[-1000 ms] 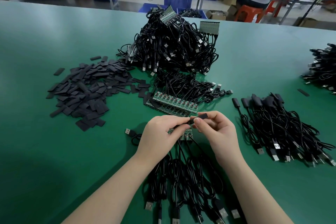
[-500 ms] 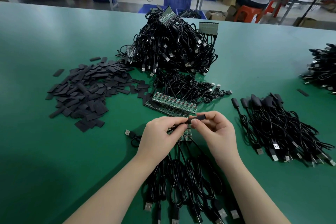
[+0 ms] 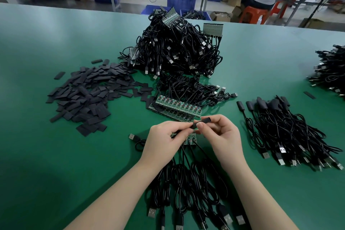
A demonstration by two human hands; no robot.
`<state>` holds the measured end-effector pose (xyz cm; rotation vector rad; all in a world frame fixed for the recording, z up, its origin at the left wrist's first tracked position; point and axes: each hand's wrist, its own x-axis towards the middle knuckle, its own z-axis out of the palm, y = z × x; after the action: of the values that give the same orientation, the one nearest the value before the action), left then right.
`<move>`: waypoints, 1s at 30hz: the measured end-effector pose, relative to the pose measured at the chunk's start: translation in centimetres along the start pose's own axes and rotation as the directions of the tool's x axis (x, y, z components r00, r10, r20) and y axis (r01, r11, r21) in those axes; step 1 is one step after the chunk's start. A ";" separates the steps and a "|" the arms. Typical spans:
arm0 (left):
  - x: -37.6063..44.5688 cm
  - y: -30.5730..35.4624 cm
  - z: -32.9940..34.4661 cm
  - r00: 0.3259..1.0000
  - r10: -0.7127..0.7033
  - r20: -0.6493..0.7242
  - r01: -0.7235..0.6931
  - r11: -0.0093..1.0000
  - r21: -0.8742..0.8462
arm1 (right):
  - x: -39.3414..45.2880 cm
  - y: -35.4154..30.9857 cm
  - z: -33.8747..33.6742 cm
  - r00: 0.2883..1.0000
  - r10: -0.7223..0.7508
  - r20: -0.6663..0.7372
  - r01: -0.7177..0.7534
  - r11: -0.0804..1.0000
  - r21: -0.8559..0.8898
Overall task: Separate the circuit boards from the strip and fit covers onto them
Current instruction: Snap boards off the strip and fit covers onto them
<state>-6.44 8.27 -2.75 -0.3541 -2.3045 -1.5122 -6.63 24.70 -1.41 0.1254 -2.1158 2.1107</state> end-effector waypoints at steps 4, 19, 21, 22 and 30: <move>-0.1 0.2 -0.1 1.000 0.024 -0.016 -0.024 1.000 0.007 | 0.0 -0.2 0.0 0.999 0.003 0.046 -0.004 1.000 0.017; -0.1 0.1 0.2 0.998 0.033 -0.045 -0.033 0.999 0.012 | -0.7 -0.5 0.7 0.993 -0.114 -0.001 0.112 0.973 -0.203; -0.2 0.0 0.2 0.998 0.025 -0.051 -0.024 1.000 0.006 | -0.7 -0.5 0.7 0.992 -0.123 0.027 0.126 0.965 -0.229; -0.2 -0.1 0.1 0.998 0.015 -0.053 -0.015 1.000 0.000 | -0.8 -0.5 0.6 0.992 -0.123 0.039 0.128 0.963 -0.236; 0.1 0.3 -0.3 1.000 0.005 -0.029 -0.003 0.998 0.058 | -0.5 -0.6 0.6 0.991 -0.069 0.118 0.098 0.959 -0.265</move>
<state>-6.35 8.12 -2.32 -0.3187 -2.3174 -1.4362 -6.03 24.07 -0.90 0.2970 -2.3912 1.7847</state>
